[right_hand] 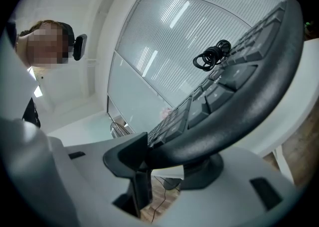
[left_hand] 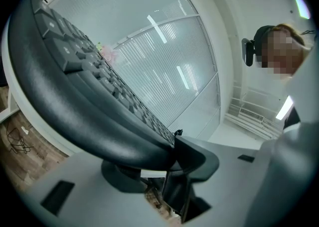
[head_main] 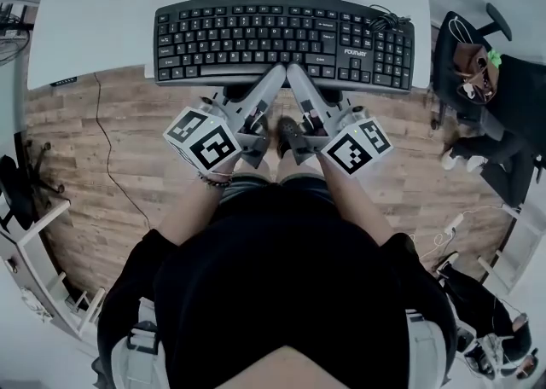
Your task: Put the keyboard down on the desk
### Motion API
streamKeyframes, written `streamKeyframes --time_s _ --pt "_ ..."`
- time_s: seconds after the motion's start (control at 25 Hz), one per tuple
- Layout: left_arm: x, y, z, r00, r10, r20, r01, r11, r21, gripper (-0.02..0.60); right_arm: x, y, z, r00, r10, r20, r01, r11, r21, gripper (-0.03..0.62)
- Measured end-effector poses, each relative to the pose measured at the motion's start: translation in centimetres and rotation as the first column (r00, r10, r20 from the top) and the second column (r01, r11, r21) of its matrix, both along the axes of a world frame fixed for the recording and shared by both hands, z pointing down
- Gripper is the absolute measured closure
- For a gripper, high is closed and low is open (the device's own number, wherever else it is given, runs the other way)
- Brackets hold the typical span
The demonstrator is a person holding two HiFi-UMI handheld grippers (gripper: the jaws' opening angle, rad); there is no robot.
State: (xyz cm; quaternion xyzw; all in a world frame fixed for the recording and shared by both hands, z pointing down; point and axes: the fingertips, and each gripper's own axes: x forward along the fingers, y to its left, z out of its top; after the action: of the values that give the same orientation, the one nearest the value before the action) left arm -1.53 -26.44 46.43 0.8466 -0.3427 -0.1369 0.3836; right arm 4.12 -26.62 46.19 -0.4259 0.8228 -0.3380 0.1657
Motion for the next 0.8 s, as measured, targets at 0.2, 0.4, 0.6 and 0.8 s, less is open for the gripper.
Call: streamKeyframes --time_s 0.2,0.4,0.6,0.8 --pt "0.0 -0.2 0.5 1.0 0.006 0.018 -0.006 1.0 -0.021 0.399 0.0 -0.1 0.7 1.0 0.008 0.017 -0.007 0.999 -0.032 0.407" --pt "-0.1 -0.1 0.6 1.0 0.012 0.018 -0.012 0.999 -0.04 0.399 -0.1 -0.1 0.7 1.0 0.012 0.015 -0.011 0.999 -0.047 0.407" --pt "-0.1 0.2 1.6 1.0 0.018 0.015 -0.018 0.998 -0.059 0.399 -0.1 0.2 1.7 1.0 0.016 0.013 -0.015 0.997 -0.074 0.407" --pt "0.0 0.8 3.2 1.0 0.021 0.012 -0.02 0.996 -0.084 0.399 0.0 0.9 3.3 1.0 0.017 0.007 -0.016 0.994 -0.104 0.407"
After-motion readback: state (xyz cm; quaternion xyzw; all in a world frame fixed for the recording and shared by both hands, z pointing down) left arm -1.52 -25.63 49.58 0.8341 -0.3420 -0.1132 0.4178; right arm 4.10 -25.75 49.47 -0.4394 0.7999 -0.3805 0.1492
